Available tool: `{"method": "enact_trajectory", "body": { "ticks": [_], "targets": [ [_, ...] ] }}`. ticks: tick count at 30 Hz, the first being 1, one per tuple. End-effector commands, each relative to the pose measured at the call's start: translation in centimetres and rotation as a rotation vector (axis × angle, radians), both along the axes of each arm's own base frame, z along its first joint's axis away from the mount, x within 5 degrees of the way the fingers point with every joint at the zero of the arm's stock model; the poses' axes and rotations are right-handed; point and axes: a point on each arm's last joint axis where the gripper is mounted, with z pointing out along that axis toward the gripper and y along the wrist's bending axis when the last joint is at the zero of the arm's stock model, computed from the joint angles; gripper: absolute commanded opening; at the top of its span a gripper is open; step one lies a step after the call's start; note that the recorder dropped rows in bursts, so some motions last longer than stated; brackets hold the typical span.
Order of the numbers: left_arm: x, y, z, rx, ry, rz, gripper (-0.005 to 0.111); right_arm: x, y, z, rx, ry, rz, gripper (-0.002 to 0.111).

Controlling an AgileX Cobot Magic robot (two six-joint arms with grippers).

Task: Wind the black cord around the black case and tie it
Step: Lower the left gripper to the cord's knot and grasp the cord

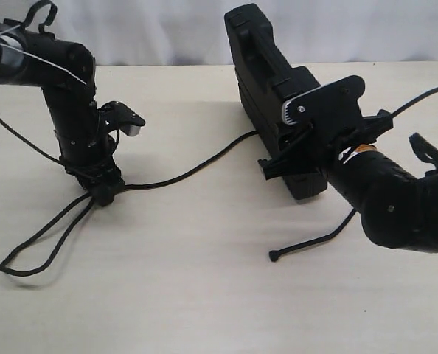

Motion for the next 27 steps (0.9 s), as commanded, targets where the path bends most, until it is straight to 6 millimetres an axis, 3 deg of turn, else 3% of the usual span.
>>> {"method": "enact_trajectory", "body": {
  "ticks": [1,8,14,19,27],
  "targets": [
    [0.1,-0.1,-0.4,-0.023,-0.002,0.081,0.0,-0.2,0.0,-0.8,-0.001,0.072,0.01,0.004],
    [1.8,1.7,-0.4,-0.071,-0.117,0.55,0.0,-0.2,0.0,-0.8,-0.001,0.079,0.013,0.004],
    [2.4,4.4,-0.1,-0.207,-0.044,1.042,0.0,-0.2,0.0,-0.8,-0.001,0.081,0.013,0.004],
    [2.1,5.8,0.0,-0.237,0.028,1.115,0.0,-0.2,0.0,-0.8,-0.001,0.081,0.013,0.004],
    [2.1,5.8,0.0,-0.239,0.03,1.115,0.0,-0.2,0.0,-0.8,-0.001,0.081,0.013,0.004]
  ]
}}
